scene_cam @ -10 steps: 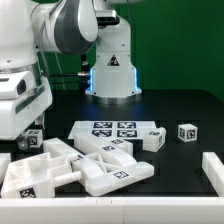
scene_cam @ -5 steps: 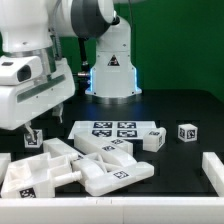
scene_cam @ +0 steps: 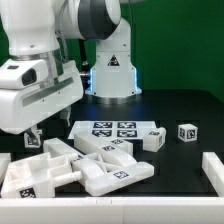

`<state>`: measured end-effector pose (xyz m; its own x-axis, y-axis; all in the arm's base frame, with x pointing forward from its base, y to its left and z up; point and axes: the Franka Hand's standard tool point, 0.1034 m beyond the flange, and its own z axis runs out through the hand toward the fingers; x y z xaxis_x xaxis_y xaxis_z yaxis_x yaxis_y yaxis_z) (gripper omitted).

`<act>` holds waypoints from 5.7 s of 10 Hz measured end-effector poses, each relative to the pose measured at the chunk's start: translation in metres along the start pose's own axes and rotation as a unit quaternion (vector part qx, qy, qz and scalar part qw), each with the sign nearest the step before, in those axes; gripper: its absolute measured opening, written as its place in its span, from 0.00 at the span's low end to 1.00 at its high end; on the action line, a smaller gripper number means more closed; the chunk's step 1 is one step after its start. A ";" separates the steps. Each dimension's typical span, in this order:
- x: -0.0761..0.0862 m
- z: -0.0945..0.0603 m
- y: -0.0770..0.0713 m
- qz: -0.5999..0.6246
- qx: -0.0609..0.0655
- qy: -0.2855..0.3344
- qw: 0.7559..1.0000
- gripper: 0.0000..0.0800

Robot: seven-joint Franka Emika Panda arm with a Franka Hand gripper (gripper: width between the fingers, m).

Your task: Assemble chair

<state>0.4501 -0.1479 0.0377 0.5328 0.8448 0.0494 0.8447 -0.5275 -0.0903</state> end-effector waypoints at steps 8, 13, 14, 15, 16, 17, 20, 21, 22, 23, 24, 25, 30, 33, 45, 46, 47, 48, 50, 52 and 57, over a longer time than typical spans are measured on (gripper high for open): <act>0.065 -0.006 -0.016 0.150 -0.001 0.010 0.989 0.81; 0.085 -0.003 -0.021 0.168 -0.009 0.013 0.986 0.81; 0.088 -0.006 -0.020 0.161 -0.020 0.016 0.987 0.81; 0.103 -0.014 -0.019 0.109 -0.082 0.038 0.990 0.81; 0.108 -0.009 -0.024 0.052 -0.094 0.036 0.994 0.81; 0.113 -0.003 -0.020 0.017 -0.094 0.031 0.995 0.81; 0.117 0.000 -0.020 0.009 -0.093 0.029 0.995 0.81; 0.117 0.001 -0.020 0.009 -0.093 0.029 0.995 0.81; 0.117 0.002 -0.020 0.005 -0.094 0.029 0.995 0.81; 0.117 0.008 -0.019 -0.002 -0.100 0.032 0.995 0.81; 0.116 0.013 -0.022 -0.002 -0.095 0.031 0.995 0.81; 0.115 0.017 -0.024 -0.001 -0.092 0.030 0.995 0.81; 0.123 0.018 -0.031 0.017 -0.096 0.037 0.995 0.81; 0.138 0.021 -0.056 0.038 -0.088 0.041 0.995 0.81; 0.109 0.013 -0.049 0.051 -0.080 0.026 0.995 0.81; 0.102 0.013 -0.047 0.056 -0.077 0.023 0.995 0.81; 0.094 0.016 -0.047 0.064 -0.074 0.021 0.995 0.81; 0.091 0.023 -0.047 0.068 -0.071 0.021 0.995 0.81; 0.088 0.037 -0.050 0.071 -0.063 0.019 0.995 0.81; 0.084 0.039 -0.048 0.075 -0.059 0.018 0.995 0.81; 0.084 0.039 -0.048 0.075 -0.059 0.018 0.995 0.35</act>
Offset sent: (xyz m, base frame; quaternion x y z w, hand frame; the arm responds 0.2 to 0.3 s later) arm 0.0218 0.0140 -0.0059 0.0106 0.0240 0.2399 0.9705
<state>0.4522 -0.0475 0.0075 0.6537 0.7526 0.0795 0.7538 -0.6568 0.0188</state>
